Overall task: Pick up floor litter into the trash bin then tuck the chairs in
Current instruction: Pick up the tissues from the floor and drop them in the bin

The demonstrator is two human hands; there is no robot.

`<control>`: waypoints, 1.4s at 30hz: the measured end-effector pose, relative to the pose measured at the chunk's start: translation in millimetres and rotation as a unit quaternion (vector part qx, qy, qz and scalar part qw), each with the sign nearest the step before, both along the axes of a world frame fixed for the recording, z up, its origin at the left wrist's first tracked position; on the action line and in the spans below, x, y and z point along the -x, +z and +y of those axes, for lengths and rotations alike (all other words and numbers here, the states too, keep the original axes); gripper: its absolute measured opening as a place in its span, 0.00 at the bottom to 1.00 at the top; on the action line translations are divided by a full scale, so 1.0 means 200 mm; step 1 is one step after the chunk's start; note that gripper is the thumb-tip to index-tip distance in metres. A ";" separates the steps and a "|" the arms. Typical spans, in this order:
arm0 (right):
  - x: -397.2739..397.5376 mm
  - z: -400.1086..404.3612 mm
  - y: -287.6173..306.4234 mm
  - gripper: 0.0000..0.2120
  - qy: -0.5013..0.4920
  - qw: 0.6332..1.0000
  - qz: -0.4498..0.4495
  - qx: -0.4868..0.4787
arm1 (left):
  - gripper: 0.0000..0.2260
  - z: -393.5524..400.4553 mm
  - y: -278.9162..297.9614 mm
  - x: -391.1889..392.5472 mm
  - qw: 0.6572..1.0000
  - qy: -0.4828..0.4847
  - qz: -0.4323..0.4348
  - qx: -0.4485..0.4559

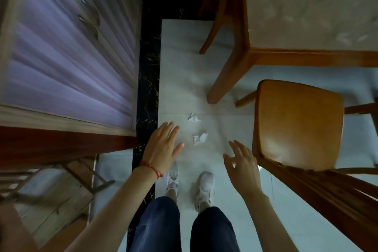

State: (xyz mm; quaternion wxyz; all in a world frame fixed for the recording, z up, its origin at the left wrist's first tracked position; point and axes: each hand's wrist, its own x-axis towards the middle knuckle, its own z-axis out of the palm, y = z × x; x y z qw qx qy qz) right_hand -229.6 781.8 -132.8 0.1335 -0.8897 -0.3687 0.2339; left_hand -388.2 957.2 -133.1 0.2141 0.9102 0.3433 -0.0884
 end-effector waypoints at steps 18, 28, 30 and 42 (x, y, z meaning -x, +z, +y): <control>-0.20 0.18 -1.25 0.21 0.013 0.999 0.031 0.006 | 0.24 0.12 -1.19 -0.27 1.000 0.003 0.003 0.010; -0.34 0.11 -1.94 0.23 0.065 0.998 -0.004 0.004 | 0.24 0.13 -1.93 -0.39 0.998 -0.053 0.009 -0.014; -0.37 0.11 -2.06 0.25 0.080 0.997 -0.012 -0.005 | 0.24 0.15 -2.05 -0.41 0.999 -0.045 0.009 -0.014; -0.49 0.13 -2.84 0.23 0.113 0.991 -0.020 -0.065 | 0.23 0.22 -2.82 -0.58 0.997 0.043 -0.056 0.045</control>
